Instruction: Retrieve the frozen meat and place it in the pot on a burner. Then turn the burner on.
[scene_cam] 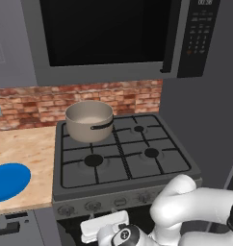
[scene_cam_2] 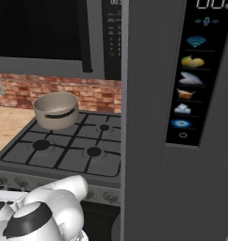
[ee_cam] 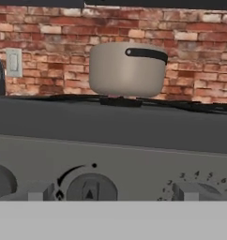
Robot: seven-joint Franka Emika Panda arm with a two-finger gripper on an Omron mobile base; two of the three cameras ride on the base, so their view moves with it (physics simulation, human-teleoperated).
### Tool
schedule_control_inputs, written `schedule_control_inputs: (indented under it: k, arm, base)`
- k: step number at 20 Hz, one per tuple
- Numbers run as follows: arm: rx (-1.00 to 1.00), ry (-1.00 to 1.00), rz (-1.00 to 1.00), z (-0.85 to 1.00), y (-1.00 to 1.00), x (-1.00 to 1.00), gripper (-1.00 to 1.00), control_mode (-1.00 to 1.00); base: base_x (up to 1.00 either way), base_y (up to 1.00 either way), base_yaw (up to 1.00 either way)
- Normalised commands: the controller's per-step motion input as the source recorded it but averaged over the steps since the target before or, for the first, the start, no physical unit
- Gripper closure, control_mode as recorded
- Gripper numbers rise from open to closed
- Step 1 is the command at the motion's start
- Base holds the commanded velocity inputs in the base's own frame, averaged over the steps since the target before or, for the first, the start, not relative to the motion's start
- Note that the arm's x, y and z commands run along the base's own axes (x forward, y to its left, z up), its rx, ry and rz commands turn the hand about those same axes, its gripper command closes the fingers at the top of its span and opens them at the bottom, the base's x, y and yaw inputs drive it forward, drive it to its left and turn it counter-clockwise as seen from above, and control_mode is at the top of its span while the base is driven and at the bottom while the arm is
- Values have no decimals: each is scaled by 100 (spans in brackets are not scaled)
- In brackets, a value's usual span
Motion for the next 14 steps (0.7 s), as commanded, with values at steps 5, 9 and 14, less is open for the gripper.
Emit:
schedule_control_inputs:
  k: [5,9,14]
  arm:
    - [1,0,0,0,0,9,-100,-100]
    - [7,0,0,0,0,16,-100,-100]
    - [6,0,0,-4,0,12,-100,-100]
  base:
    - [0,0,0]
    - [0,0,0]
    - [0,0,0]
